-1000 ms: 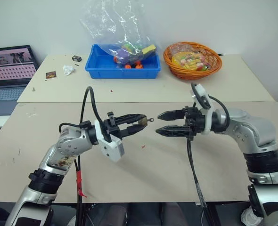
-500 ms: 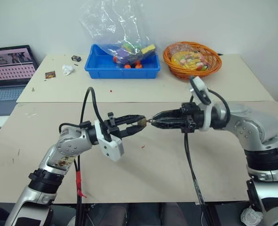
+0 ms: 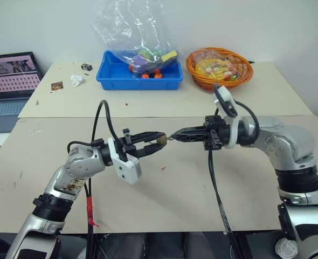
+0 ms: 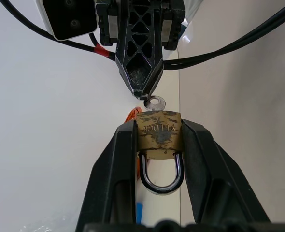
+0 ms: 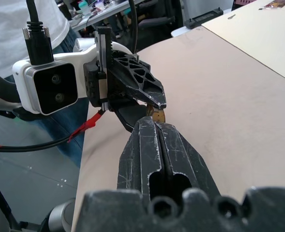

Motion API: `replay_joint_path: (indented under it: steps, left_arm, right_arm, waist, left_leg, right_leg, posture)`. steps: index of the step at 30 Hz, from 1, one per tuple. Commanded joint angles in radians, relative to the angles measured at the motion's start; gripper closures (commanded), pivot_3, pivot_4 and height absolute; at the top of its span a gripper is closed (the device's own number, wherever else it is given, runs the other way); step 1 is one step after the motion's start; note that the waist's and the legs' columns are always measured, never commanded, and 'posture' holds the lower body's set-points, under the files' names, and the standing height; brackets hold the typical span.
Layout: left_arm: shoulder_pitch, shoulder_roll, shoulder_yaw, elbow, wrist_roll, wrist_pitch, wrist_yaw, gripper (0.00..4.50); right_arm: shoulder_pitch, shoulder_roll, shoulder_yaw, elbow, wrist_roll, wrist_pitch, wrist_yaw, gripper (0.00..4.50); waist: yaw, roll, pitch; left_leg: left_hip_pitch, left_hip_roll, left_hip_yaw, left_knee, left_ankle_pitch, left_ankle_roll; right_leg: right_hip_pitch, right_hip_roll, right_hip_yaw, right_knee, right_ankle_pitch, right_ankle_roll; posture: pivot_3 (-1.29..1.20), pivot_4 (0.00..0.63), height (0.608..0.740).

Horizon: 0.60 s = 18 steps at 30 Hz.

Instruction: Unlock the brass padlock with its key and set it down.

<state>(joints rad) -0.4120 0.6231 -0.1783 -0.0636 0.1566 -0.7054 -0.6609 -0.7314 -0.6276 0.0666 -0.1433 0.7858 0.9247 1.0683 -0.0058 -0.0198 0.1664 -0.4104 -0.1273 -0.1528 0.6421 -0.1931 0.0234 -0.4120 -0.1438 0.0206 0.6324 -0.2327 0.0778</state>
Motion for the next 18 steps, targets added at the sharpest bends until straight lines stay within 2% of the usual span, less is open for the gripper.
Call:
replay_joint_path:
  steps: [1, 5, 18]
  left_arm:
    - [0.002, -0.001, 0.008, -0.032, -0.019, -0.004, 0.010, 3.67]
    - [0.003, -0.001, 0.007, -0.033, -0.019, -0.002, 0.010, 3.67]
    - [0.003, 0.000, 0.009, -0.042, -0.022, 0.003, 0.009, 3.67]
  right_arm:
    - [-0.017, 0.001, -0.021, -0.013, -0.010, -0.026, -0.004, 3.03]
    - [-0.027, 0.016, -0.037, -0.010, -0.006, -0.020, -0.024, 1.66]
    - [-0.001, 0.024, -0.025, -0.025, 0.002, -0.004, -0.011, 1.66]
  waist:
    - [0.000, 0.000, 0.000]
    - [-0.002, 0.000, 0.000]
    - [-0.008, 0.000, 0.000]
  left_leg:
    - [0.000, 0.000, 0.000, 0.000, 0.000, 0.000]
    - [0.000, 0.000, 0.000, 0.000, 0.000, 0.000]
    - [-0.004, 0.000, 0.006, 0.000, 0.000, 0.000]
  right_leg:
    - [0.000, 0.000, 0.000, 0.000, 0.000, 0.000]
    - [-0.001, 0.000, 0.000, 0.000, 0.000, 0.000]
    - [-0.010, -0.002, 0.000, 0.009, 0.000, -0.001]
  posture:
    - [0.00, 0.150, 0.740]
    - [0.00, 0.150, 0.740]
    - [0.00, 0.150, 0.740]
